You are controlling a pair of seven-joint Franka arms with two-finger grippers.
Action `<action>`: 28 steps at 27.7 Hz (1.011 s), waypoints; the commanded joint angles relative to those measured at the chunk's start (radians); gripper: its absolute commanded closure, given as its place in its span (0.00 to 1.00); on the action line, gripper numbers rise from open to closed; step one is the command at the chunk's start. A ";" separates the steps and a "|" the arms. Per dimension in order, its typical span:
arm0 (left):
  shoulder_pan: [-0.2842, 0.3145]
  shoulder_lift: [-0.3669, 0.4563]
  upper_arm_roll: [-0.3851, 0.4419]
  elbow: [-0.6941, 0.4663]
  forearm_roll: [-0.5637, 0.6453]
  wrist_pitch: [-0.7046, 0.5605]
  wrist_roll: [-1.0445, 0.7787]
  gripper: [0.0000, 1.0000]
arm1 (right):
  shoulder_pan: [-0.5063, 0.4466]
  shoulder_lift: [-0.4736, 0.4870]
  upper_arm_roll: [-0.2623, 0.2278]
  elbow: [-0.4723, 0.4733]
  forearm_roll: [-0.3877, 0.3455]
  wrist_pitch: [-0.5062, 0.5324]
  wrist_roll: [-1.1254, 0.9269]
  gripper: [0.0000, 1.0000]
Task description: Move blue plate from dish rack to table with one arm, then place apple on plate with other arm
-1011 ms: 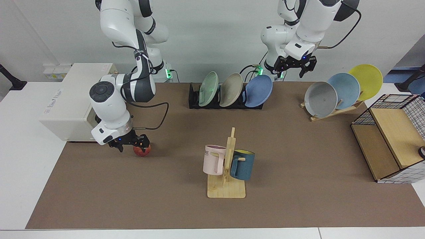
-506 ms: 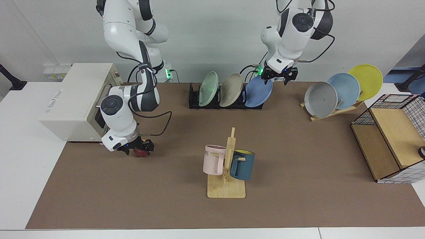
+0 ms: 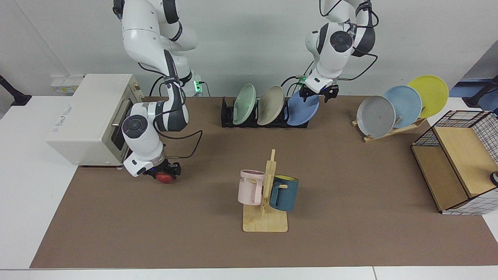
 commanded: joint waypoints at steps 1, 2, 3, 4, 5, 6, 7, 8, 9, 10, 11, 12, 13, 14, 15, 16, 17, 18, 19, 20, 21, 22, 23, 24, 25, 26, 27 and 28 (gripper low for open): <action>-0.012 -0.038 -0.013 -0.045 -0.020 0.034 -0.004 0.21 | 0.001 -0.027 0.003 -0.021 0.014 -0.007 0.018 0.98; -0.012 -0.039 -0.017 -0.045 -0.025 0.028 -0.006 0.26 | 0.001 -0.028 0.005 -0.014 0.014 -0.021 0.018 0.98; -0.012 -0.039 -0.019 -0.045 -0.027 0.023 -0.006 0.31 | 0.001 -0.031 0.006 -0.004 0.015 -0.036 0.018 0.98; -0.012 -0.039 -0.020 -0.045 -0.028 0.020 -0.006 0.35 | 0.001 -0.039 0.006 0.011 0.015 -0.056 0.018 0.98; -0.014 -0.039 -0.022 -0.045 -0.028 0.018 -0.008 0.38 | 0.001 -0.045 0.006 0.025 0.015 -0.075 0.018 0.98; -0.012 -0.039 -0.030 -0.044 -0.028 0.018 -0.008 0.43 | 0.001 -0.051 0.005 0.035 0.015 -0.098 0.018 0.98; -0.012 -0.039 -0.039 -0.042 -0.028 0.017 -0.009 0.46 | 0.001 -0.059 0.005 0.040 0.015 -0.112 0.017 0.98; -0.012 -0.039 -0.045 -0.041 -0.028 0.017 -0.011 0.48 | 0.000 -0.073 0.005 0.042 0.014 -0.118 0.017 0.99; -0.012 -0.039 -0.047 -0.039 -0.028 0.015 -0.011 0.52 | 0.000 -0.090 0.005 0.042 0.012 -0.121 0.014 1.00; -0.012 -0.039 -0.051 -0.038 -0.028 0.015 -0.017 0.55 | 0.000 -0.108 0.003 0.042 0.003 -0.126 0.011 1.00; -0.012 -0.039 -0.054 -0.038 -0.028 0.014 -0.027 0.59 | 0.001 -0.123 0.003 0.042 0.000 -0.136 0.011 1.00; -0.012 -0.039 -0.060 -0.036 -0.028 0.012 -0.032 0.62 | 0.001 -0.137 0.002 0.045 -0.003 -0.147 0.011 1.00; -0.012 -0.039 -0.065 -0.035 -0.028 0.012 -0.032 0.64 | 0.000 -0.148 0.002 0.049 -0.002 -0.156 0.009 1.00; -0.012 -0.039 -0.067 -0.032 -0.028 0.012 -0.032 0.67 | -0.002 -0.159 0.003 0.052 -0.003 -0.164 0.009 1.00; -0.012 -0.039 -0.070 -0.029 -0.028 0.012 -0.032 0.70 | -0.003 -0.169 0.003 0.057 -0.003 -0.173 0.008 1.00; -0.011 -0.039 -0.071 -0.027 -0.027 0.012 -0.031 0.73 | -0.003 -0.176 0.003 0.066 -0.003 -0.184 0.006 1.00; -0.011 -0.039 -0.073 -0.021 -0.025 0.012 -0.029 0.76 | -0.006 -0.180 0.003 0.078 -0.002 -0.194 0.006 1.00; -0.008 -0.039 -0.071 -0.013 -0.025 0.011 -0.026 0.76 | -0.009 -0.183 0.003 0.091 0.004 -0.210 0.006 1.00; -0.003 -0.039 -0.071 -0.004 -0.022 0.003 -0.024 0.77 | -0.012 -0.183 0.003 0.109 0.012 -0.228 0.006 1.00; 0.000 -0.038 -0.071 0.011 -0.017 -0.009 -0.024 0.81 | -0.012 -0.183 0.002 0.127 0.012 -0.250 0.006 1.00; 0.003 -0.036 -0.070 0.024 -0.014 -0.020 -0.023 0.84 | -0.011 -0.183 0.002 0.140 0.014 -0.270 0.006 1.00; 0.003 -0.035 -0.067 0.034 -0.014 -0.028 -0.023 0.89 | -0.011 -0.183 0.000 0.154 0.012 -0.293 0.006 1.00; 0.005 -0.033 -0.065 0.043 -0.014 -0.034 -0.023 0.91 | -0.011 -0.183 0.000 0.167 0.008 -0.311 0.006 1.00; 0.005 -0.033 -0.060 0.053 -0.014 -0.038 -0.024 0.93 | -0.012 -0.183 0.000 0.190 0.009 -0.335 0.006 1.00; 0.006 -0.033 -0.057 0.059 -0.013 -0.044 -0.024 0.95 | -0.012 -0.183 0.000 0.209 0.006 -0.358 0.006 1.00; 0.008 -0.035 -0.057 0.063 -0.008 -0.049 -0.024 0.98 | -0.014 -0.183 -0.001 0.224 0.000 -0.383 0.006 1.00; 0.014 -0.035 -0.054 0.073 -0.001 -0.051 -0.024 0.98 | -0.012 -0.183 -0.001 0.232 0.000 -0.403 0.006 1.00; 0.018 -0.033 -0.050 0.085 0.006 -0.052 -0.023 0.98 | -0.012 -0.185 -0.003 0.235 0.000 -0.418 0.005 1.00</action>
